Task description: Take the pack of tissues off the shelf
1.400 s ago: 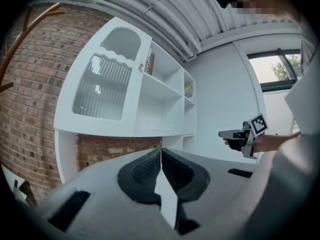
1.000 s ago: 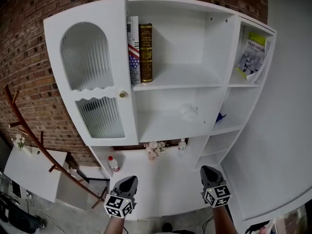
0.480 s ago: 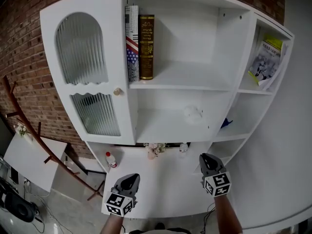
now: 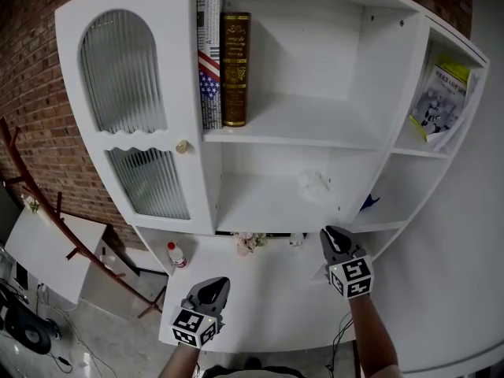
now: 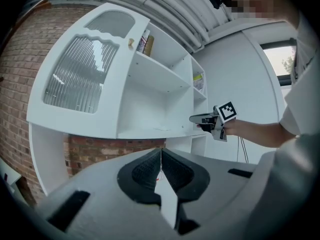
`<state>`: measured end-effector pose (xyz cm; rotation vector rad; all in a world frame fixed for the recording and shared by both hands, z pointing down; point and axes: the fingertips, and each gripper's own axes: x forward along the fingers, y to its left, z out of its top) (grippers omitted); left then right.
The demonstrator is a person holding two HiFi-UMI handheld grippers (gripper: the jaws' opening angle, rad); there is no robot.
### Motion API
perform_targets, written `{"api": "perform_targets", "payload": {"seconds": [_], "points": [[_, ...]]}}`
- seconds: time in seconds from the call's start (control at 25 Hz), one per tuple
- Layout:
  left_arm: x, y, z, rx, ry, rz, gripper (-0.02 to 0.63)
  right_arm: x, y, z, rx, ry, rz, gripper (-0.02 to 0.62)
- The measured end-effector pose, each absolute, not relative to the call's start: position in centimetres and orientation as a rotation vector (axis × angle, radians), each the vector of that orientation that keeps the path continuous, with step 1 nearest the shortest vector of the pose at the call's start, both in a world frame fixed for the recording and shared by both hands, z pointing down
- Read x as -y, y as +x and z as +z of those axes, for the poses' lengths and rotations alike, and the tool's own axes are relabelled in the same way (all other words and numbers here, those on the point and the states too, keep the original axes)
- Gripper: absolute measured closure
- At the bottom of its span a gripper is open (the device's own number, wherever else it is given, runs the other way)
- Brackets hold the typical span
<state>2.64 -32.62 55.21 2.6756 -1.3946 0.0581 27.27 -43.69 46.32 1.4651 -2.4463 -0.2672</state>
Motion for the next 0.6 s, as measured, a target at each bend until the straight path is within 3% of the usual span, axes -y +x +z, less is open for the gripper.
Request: {"api": "perform_targets", "payload": {"seconds": [0.6], "points": [[34.5,3.4,54.0,1.267,2.754,0.049,0.580,50.2,26.4,45.6,2.309,1.476,-0.252,0.546]]}}
